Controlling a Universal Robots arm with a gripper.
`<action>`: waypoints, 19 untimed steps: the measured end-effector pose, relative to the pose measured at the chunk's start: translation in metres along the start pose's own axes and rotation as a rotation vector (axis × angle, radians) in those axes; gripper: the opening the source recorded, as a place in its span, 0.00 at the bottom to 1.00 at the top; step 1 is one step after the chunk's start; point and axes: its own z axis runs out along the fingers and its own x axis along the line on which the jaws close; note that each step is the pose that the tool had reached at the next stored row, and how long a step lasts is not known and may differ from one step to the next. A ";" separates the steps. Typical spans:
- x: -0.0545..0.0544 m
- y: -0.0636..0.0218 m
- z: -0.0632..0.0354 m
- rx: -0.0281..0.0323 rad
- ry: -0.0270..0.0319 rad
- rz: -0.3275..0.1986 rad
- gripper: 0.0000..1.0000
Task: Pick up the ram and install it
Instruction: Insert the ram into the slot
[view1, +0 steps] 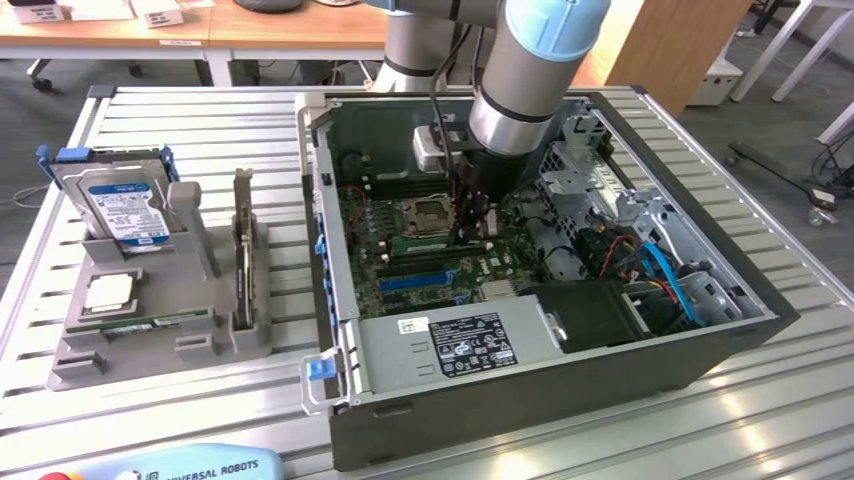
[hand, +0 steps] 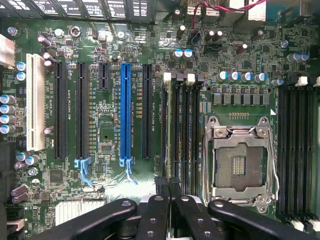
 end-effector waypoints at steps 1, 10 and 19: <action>0.000 0.0000 0.0001 0.0000 0.0000 0.000 0.12; -0.001 0.0001 0.0017 0.0001 -0.0003 0.000 0.12; -0.002 0.0001 0.0021 0.0000 -0.0001 0.000 0.12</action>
